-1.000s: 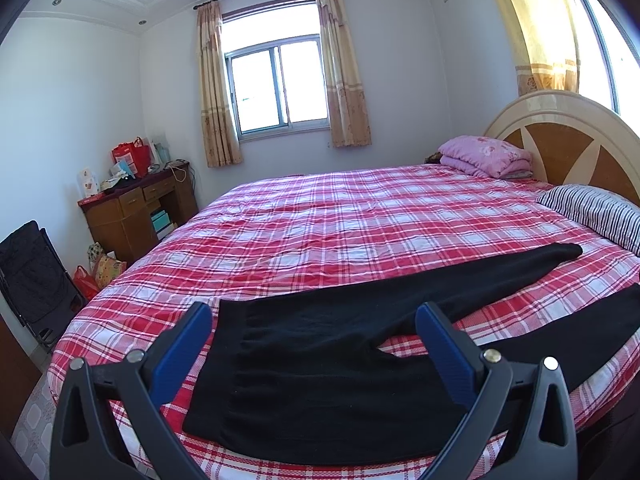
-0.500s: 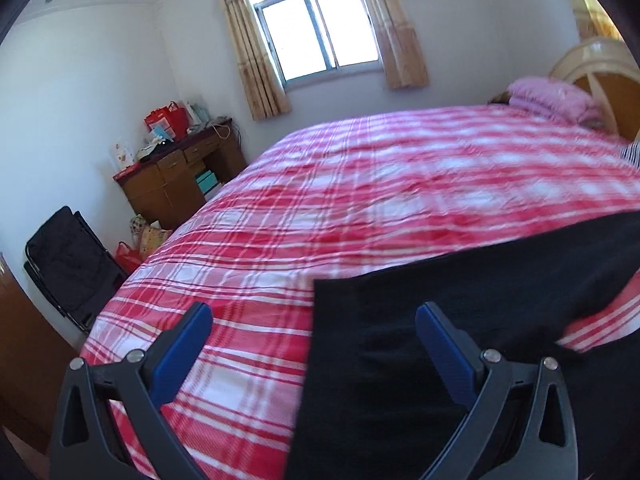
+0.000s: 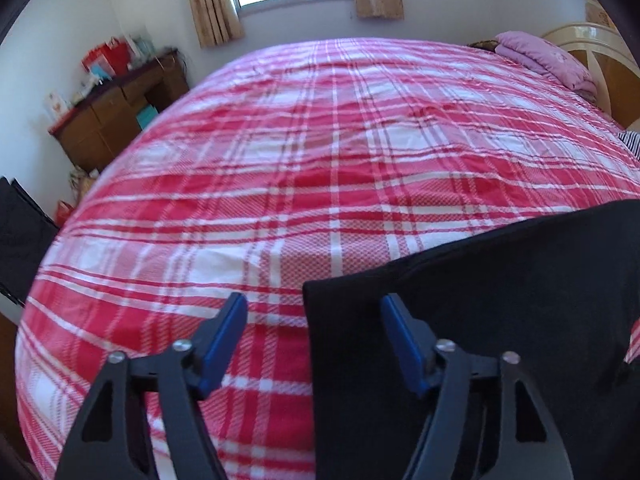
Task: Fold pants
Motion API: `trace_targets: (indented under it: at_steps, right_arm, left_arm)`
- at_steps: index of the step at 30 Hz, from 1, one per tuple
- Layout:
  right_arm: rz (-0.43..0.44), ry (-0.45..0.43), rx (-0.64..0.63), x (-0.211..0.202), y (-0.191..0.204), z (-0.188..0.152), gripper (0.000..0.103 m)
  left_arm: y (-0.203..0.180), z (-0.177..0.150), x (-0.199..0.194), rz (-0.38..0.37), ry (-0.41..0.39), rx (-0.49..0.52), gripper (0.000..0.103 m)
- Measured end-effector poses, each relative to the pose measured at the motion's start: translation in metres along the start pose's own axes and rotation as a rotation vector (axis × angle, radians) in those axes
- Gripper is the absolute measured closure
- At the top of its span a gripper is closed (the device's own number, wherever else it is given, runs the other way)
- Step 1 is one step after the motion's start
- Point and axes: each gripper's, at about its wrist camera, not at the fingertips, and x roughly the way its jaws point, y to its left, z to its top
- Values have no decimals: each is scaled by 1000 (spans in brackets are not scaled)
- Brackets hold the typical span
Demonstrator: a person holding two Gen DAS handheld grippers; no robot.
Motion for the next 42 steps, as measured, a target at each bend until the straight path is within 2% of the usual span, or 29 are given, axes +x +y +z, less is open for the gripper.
trace_targets:
  at_steps: [3,6,9,13,16,21,24,28,32,37,42]
  right_arm:
    - [-27,14,-5,14,-8,10,21]
    - [-40,34,-28,30,-18,23,37]
    - [-35,89,19,54,-42,40,44]
    - [-43,149,119,91,-87,67,45]
    - [-73,195,148,119,-112,83,53]
    - [-99,252,137,164,-145,105,53]
    - [-78,284,134,195,-161,114,53]
    - [-61,348,127,238,-173,125,52]
    - [-59,373,101,272,-179,137,51]
    - [-67,436,86,306,-186,140,49]
    - [-34,500,98,333,-193,129,50]
  left_arm:
    - [3,2,12,-56,25,-15,43]
    - [4,3,15,-108,32,-7,54]
    - [6,4,17,-168,53,-21,65]
    - [8,6,20,-188,55,-29,68]
    - [13,6,21,-228,67,-61,74]
    - [14,9,22,-236,95,-60,76]
    - [11,9,24,-221,96,-50,76]
    - [12,8,26,-217,96,-54,76]
    - [6,11,27,-188,107,-30,76]
    - [4,13,29,-170,113,-13,76]
    - [5,13,30,-177,111,-10,76]
